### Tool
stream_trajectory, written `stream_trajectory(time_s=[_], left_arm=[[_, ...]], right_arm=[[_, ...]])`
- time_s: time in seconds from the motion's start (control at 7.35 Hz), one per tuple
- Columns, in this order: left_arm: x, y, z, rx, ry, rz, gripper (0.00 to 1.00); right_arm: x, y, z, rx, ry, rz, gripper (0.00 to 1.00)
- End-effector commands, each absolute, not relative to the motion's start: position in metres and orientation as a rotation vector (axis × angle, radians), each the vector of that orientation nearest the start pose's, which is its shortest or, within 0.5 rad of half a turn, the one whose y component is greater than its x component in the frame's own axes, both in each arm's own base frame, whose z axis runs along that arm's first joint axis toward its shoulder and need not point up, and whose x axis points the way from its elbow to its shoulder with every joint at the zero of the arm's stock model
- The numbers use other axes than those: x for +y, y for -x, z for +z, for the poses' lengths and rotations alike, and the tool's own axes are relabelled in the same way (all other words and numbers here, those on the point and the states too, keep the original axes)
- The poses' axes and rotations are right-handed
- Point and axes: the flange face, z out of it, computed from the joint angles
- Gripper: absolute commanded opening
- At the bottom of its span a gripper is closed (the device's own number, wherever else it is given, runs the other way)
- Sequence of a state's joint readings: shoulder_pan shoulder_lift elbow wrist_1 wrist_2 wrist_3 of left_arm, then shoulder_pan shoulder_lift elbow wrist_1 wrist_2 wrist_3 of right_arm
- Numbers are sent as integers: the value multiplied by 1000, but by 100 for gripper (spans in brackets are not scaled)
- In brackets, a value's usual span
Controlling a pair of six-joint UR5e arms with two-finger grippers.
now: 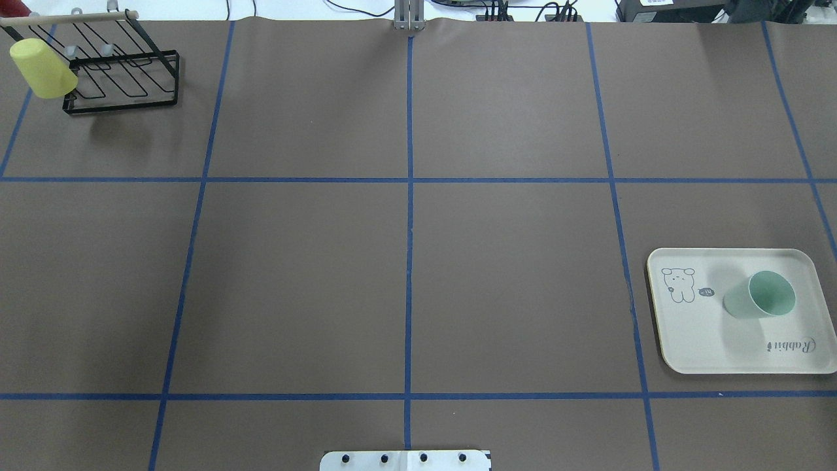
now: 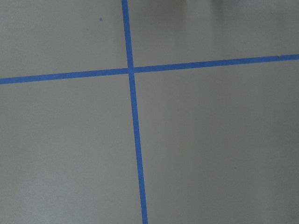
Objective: Left arm grabs green cup and hands to right arm on tray
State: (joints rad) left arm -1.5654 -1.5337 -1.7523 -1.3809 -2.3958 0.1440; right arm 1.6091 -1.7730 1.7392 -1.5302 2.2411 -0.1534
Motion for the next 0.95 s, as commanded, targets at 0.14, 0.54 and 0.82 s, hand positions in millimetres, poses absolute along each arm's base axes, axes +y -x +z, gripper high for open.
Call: stream_trajectory(time_s=[0.14, 0.54, 0.82], left_arm=[[-425, 60, 659, 822, -79, 140, 100], [-426, 60, 653, 819, -90, 151, 100], [-423, 60, 654, 819, -88, 149, 100]], right_arm=[[-405, -87, 670, -670, -74, -113, 100], [-404, -86, 670, -676, -74, -115, 100], [-403, -86, 671, -676, -70, -111, 100]])
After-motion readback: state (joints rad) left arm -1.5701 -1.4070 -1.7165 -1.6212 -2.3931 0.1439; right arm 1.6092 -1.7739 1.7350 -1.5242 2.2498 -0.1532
